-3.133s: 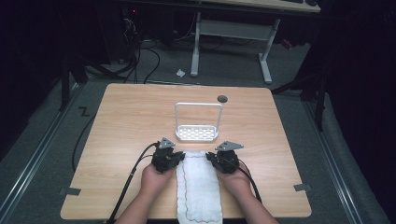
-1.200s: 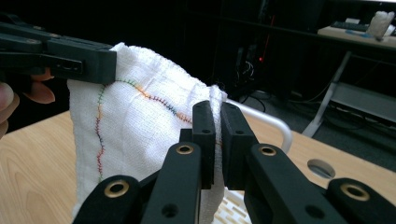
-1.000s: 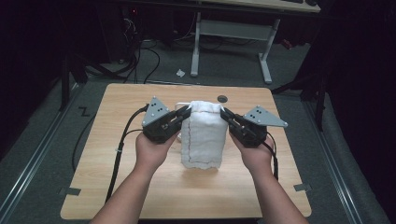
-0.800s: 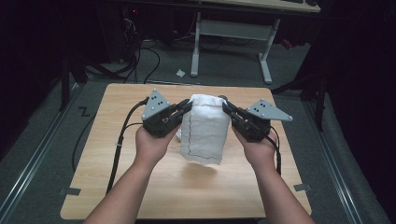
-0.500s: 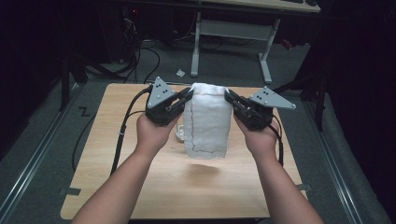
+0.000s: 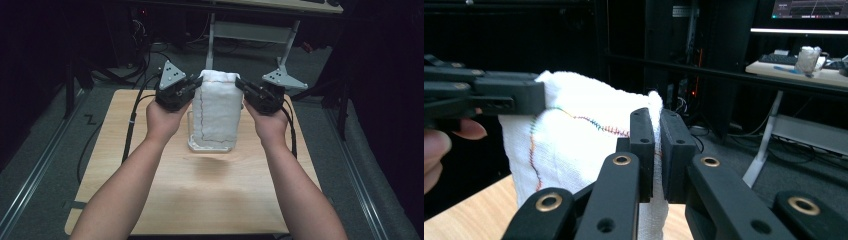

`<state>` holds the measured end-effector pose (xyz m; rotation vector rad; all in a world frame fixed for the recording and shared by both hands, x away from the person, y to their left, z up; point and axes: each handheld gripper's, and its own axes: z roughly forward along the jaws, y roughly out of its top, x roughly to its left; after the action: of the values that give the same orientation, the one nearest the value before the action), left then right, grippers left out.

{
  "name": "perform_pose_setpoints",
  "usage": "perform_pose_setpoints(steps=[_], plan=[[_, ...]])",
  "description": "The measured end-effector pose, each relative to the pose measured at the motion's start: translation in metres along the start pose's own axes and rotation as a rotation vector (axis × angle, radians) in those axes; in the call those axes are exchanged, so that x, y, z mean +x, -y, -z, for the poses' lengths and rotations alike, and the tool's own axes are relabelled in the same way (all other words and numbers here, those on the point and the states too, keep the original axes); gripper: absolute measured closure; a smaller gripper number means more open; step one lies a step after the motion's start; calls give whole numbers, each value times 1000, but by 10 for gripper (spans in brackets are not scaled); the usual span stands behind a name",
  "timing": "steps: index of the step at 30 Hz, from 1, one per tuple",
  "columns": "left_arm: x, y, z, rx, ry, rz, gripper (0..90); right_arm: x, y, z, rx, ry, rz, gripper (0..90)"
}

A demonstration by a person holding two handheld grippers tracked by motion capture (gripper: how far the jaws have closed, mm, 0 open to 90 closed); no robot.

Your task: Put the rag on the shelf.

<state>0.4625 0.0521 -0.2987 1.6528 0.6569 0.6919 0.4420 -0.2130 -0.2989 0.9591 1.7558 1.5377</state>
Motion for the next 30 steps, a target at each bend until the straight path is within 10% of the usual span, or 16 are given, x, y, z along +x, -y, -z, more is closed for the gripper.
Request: perform_pose_setpoints(steps=[15, 30], plan=[[34, -9, -33, 30, -12, 32, 835, -14, -11, -37, 41, 16, -9, 861], [56, 40, -88, 213, 0, 82, 828, -50, 25, -90, 222, 30, -41, 860]])
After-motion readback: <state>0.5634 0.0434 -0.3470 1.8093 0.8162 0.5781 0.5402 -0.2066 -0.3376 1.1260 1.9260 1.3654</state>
